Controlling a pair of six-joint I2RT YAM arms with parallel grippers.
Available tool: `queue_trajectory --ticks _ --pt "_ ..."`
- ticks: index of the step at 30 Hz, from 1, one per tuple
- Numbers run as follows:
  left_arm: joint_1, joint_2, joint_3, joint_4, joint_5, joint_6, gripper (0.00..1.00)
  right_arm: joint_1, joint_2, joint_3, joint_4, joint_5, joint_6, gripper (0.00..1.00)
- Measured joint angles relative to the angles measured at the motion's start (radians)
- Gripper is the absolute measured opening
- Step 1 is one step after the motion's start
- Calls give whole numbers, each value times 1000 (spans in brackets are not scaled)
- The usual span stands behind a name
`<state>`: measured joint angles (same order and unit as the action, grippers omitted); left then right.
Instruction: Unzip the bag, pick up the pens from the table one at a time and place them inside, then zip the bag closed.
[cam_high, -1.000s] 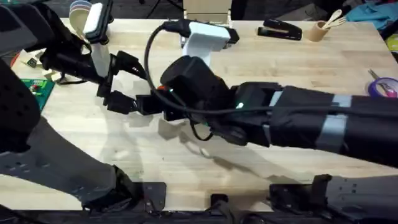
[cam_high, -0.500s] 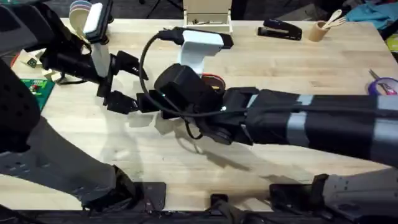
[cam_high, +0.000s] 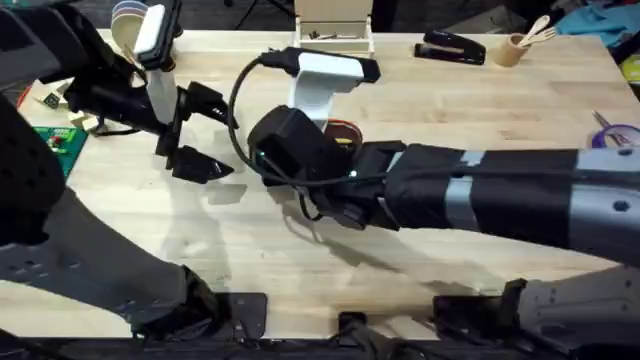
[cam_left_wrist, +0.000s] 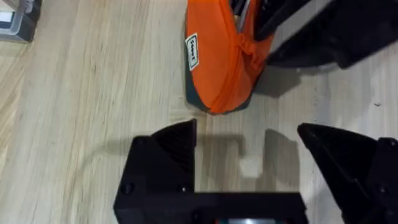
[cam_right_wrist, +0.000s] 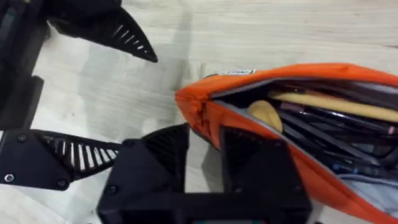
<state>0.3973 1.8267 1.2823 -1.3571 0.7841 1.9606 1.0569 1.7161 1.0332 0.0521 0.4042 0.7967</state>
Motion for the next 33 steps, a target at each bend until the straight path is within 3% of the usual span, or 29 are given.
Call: queue_trajectory --ticks 2,3,5,19,25,33 --pt "0 0 0 0 0 0 993 -1 0 0 0 0 1 204" --pt "0 0 0 0 0 0 993 -1 0 0 0 0 4 98" --pt "0 0 0 0 0 0 993 -1 0 0 1 0 4 38" --pt "0 0 0 0 0 0 993 -3 -1 20 -2 0 -86 31" --pt "0 0 0 0 0 0 993 15 -17 131 -181 1 -126 31" --pt "0 0 0 0 0 0 993 95 -28 265 -405 113 -140 31"
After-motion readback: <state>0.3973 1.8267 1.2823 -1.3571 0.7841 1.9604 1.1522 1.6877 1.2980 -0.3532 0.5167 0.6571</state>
